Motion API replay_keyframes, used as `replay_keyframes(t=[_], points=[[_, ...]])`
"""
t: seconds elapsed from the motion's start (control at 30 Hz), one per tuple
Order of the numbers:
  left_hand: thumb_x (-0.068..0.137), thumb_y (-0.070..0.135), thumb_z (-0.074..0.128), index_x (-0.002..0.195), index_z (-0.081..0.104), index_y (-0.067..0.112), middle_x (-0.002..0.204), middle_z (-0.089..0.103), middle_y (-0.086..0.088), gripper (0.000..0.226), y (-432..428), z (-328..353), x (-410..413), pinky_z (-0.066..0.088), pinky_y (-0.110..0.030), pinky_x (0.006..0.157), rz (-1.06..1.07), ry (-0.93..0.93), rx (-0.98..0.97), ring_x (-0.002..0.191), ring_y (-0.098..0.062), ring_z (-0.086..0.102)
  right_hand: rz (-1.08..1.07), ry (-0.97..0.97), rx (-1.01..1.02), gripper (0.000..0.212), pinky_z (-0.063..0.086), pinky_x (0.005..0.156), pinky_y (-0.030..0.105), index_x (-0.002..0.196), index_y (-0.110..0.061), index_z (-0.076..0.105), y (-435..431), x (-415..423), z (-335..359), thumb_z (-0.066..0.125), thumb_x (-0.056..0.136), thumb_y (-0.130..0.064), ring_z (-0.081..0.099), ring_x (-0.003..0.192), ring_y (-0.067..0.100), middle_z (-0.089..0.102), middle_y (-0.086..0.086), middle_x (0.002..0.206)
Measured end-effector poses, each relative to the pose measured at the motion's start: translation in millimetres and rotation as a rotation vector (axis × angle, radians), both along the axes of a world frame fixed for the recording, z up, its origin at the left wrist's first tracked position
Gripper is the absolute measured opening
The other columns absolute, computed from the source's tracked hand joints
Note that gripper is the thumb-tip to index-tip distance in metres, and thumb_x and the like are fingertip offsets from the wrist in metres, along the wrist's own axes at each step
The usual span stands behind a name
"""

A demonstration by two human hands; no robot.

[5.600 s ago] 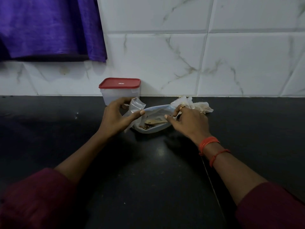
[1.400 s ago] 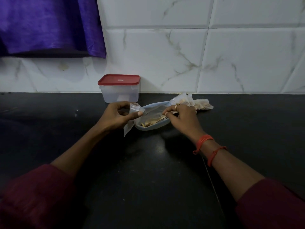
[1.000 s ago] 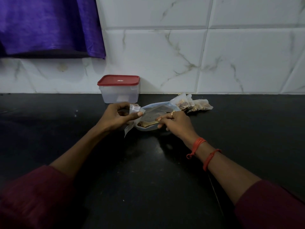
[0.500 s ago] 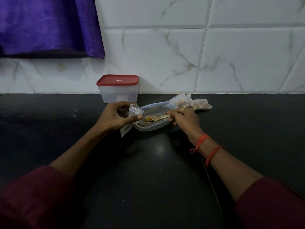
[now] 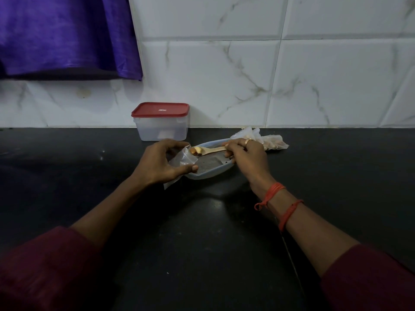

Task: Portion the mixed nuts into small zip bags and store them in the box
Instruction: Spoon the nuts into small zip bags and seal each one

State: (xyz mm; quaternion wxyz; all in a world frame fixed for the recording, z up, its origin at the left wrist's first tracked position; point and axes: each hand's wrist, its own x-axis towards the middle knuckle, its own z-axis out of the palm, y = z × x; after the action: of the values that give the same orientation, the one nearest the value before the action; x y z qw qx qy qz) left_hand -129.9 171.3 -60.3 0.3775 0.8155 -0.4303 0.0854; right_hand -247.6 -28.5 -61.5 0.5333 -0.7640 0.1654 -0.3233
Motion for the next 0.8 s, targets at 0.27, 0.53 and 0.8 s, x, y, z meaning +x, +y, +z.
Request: replay_keyframes(t=[0.27,0.53,0.8], points=[[0.064,0.056,0.076,0.127,0.063,0.016,0.114,0.067,0.001,0.076,3,3,3,0.047,-0.009,0.073,-0.009,0.022,-0.042,0.095,-0.003,0.062,0.185,-0.141,-0.5,0.021,0.057,0.083,0.042,0.105,-0.04,0.076,7,-2,-5,0.073,0.088,-0.028,0.07,0.081,0.006,0.076,-0.015,0.089],[0.066,0.053,0.077,0.13,0.062,0.02,0.113,0.065,0.008,0.073,2,4,3,0.049,-0.01,0.077,-0.02,0.094,-0.086,0.098,0.001,0.061,0.184,-0.16,-0.439,0.025,0.059,0.081,0.032,0.105,-0.032,0.077,3,-5,-2,0.073,0.089,-0.012,0.071,0.087,0.005,0.076,-0.015,0.095],[0.067,0.043,0.079,0.125,0.06,0.029,0.113,0.064,0.016,0.062,3,8,4,0.052,-0.021,0.088,-0.05,0.228,-0.161,0.106,-0.002,0.061,0.152,-0.169,-0.111,0.022,0.057,0.069,0.018,0.108,-0.021,0.075,2,-7,5,0.066,0.094,-0.006,0.071,0.07,0.006,0.077,-0.004,0.086]])
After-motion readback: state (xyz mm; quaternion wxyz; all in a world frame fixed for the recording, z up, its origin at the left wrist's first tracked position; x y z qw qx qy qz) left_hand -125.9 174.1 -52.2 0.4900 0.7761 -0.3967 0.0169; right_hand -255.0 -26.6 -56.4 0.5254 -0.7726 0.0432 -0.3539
